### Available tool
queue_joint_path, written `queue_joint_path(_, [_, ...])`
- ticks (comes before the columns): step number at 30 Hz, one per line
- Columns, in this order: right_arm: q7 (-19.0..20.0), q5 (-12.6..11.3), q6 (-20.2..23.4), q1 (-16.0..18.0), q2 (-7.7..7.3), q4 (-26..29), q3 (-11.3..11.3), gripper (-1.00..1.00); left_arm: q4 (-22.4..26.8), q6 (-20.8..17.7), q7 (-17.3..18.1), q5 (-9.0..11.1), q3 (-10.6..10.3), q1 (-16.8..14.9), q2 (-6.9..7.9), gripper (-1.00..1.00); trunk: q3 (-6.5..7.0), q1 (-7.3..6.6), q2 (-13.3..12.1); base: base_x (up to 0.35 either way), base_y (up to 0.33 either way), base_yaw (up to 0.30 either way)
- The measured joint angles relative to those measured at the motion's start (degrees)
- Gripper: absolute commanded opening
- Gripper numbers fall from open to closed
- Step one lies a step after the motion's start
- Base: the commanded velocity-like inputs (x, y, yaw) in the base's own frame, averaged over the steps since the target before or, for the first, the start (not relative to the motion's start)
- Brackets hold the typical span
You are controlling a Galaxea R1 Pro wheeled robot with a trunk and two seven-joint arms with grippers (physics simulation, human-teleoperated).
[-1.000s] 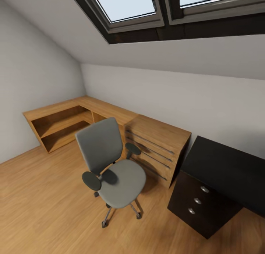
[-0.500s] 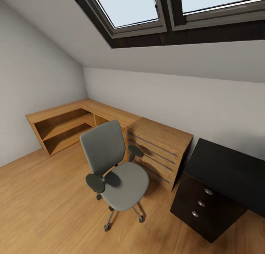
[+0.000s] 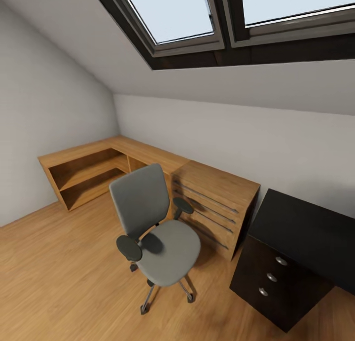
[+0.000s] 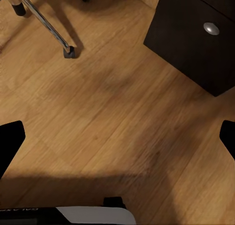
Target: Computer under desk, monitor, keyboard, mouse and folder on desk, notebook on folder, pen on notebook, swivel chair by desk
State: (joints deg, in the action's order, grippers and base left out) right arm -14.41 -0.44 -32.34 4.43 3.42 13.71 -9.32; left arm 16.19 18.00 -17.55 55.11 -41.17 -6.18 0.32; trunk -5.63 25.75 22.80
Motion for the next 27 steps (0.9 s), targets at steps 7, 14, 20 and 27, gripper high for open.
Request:
queue_joint_path(7, [-0.03,-0.06,0.02,0.01,0.46,0.02,-0.04,1.00,0.00,0.02,-0.02,0.00,-0.02,0.00,-0.01,1.00,0.09,0.01,-0.01,-0.031,0.003,0.103])
queue_joint_path(14, [-0.07,-0.11,0.06,0.01,0.54,0.03,-0.04,1.00,-0.07,0.02,-0.08,0.19,0.21,-0.01,0.05,1.00,0.09,0.03,-0.01,-0.244,0.050,0.260])
queue_joint_path(20, [-0.09,-0.11,0.06,0.01,0.56,0.03,-0.04,1.00,-0.16,0.01,-0.09,0.23,0.25,0.00,0.01,1.00,0.10,0.03,-0.01,-0.311,0.049,0.275])
queue_joint_path(27, [-0.09,-0.12,0.06,0.00,0.56,0.02,-0.04,1.00,-0.31,-0.13,-0.09,0.26,0.18,0.00,0.00,1.00,0.09,0.01,0.00,-0.149,-0.021,0.278])
